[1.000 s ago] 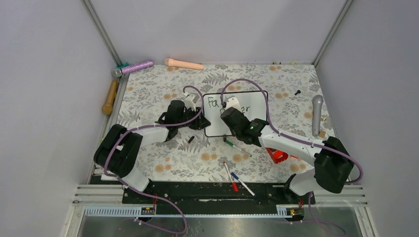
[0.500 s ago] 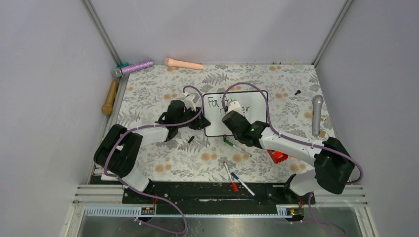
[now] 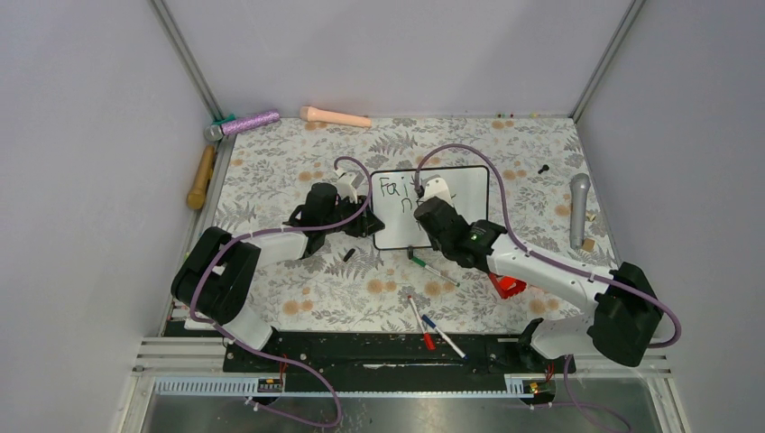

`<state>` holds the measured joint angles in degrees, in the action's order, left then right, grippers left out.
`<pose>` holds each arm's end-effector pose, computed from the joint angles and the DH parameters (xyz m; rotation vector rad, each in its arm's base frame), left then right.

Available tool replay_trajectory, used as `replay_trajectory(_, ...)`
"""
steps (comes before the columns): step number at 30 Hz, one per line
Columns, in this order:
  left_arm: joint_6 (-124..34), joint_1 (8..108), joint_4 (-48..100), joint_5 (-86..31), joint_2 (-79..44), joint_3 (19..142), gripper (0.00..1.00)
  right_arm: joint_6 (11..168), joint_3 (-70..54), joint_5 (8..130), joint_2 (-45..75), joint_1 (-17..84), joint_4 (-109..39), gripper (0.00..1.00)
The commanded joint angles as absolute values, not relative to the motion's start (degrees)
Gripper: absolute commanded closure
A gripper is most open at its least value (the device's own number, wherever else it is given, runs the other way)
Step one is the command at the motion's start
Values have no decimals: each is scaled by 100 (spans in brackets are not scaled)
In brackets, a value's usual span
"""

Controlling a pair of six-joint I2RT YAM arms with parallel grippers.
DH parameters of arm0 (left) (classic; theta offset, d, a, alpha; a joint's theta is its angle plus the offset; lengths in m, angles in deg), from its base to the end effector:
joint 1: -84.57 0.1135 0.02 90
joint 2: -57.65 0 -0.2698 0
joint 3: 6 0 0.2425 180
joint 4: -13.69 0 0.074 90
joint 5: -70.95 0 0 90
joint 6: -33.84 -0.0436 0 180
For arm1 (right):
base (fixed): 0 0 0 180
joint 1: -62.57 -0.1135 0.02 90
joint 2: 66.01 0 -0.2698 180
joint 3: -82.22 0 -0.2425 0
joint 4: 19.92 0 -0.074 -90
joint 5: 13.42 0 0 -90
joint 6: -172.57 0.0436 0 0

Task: Write a sentence on the whiteboard

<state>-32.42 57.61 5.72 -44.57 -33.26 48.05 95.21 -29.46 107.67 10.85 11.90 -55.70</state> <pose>0.2745 -0.1607 0.1830 0.3491 2.1493 -0.9872 0.1937 0.2009 0.2624 -0.4725 2.1613 -0.0346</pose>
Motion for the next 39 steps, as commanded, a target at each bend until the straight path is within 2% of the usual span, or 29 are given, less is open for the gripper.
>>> replay_trajectory(1,-3340,5750,486,-4449,-3152,4933,67,9434,-2603,11011,1105,1299,-5442,100)
replay_trajectory(22,-3340,5753,491,-4466,-3182,4935,67,9352,-2185,10885,1769,1535,-5309,100)
replay_trajectory(39,-3347,5752,507,-4443,-3169,4946,67,9422,-2372,11046,1561,1608,-5353,100)
